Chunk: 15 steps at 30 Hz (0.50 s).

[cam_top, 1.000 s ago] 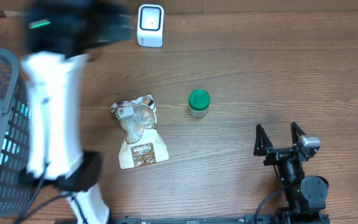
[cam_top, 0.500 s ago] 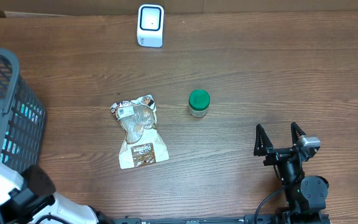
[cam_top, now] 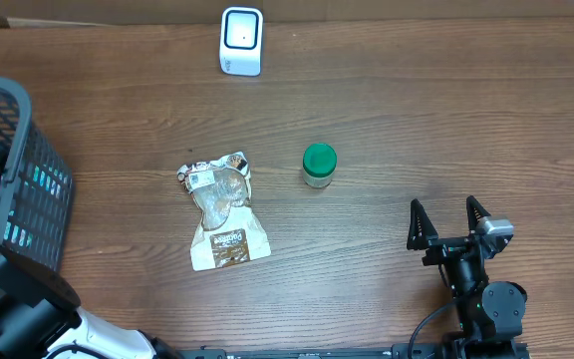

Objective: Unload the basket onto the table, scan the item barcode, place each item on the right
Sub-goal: 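Reach the left gripper into the basket and grasp the small tissue pack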

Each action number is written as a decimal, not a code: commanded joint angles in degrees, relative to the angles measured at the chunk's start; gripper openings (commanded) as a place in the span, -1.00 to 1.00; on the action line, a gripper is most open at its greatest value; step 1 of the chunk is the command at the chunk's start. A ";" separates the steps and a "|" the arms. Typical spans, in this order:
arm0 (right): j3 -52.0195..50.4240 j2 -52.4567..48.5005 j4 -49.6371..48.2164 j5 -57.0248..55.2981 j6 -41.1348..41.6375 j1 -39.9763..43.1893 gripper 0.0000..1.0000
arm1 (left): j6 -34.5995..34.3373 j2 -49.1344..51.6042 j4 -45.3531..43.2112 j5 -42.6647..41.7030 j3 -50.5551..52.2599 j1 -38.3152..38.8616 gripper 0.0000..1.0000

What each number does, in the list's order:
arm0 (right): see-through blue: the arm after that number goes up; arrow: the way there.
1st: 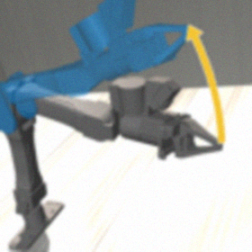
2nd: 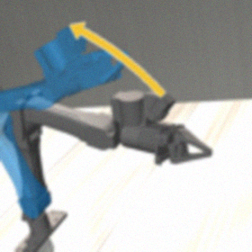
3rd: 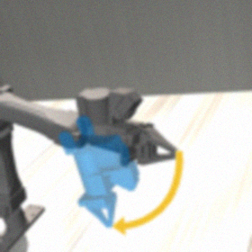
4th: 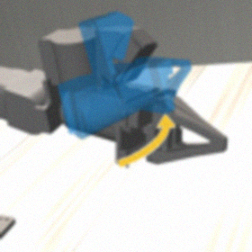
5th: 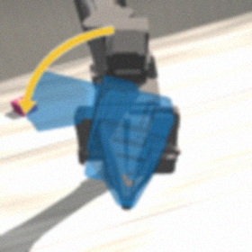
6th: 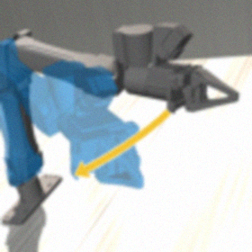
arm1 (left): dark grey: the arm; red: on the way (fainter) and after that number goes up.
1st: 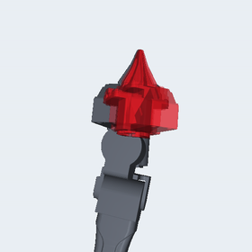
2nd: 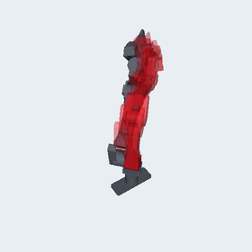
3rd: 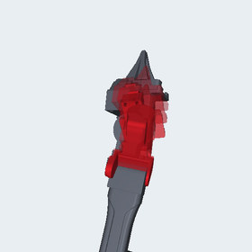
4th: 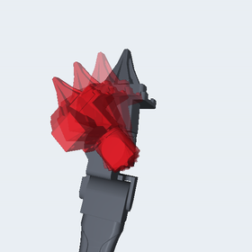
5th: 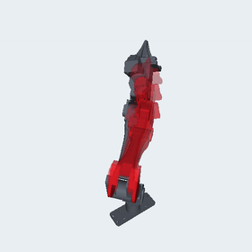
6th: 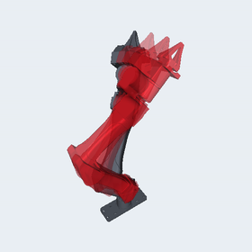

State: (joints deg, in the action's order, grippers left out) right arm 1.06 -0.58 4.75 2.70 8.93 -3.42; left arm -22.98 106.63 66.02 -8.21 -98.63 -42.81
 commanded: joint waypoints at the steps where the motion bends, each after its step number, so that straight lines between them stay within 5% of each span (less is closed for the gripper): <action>1: -0.59 0.42 -0.15 -0.22 -0.44 0.13 1.00 | -0.44 -0.02 -4.11 -1.05 5.18 -0.28 0.43; 15: -0.59 0.42 -0.15 -0.22 -0.44 0.13 1.00 | -1.73 0.55 -23.28 -0.98 22.05 -0.28 0.27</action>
State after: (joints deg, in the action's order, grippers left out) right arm 1.06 -0.58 4.78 2.72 8.93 -3.42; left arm -24.03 106.69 43.83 -8.82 -78.00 -42.81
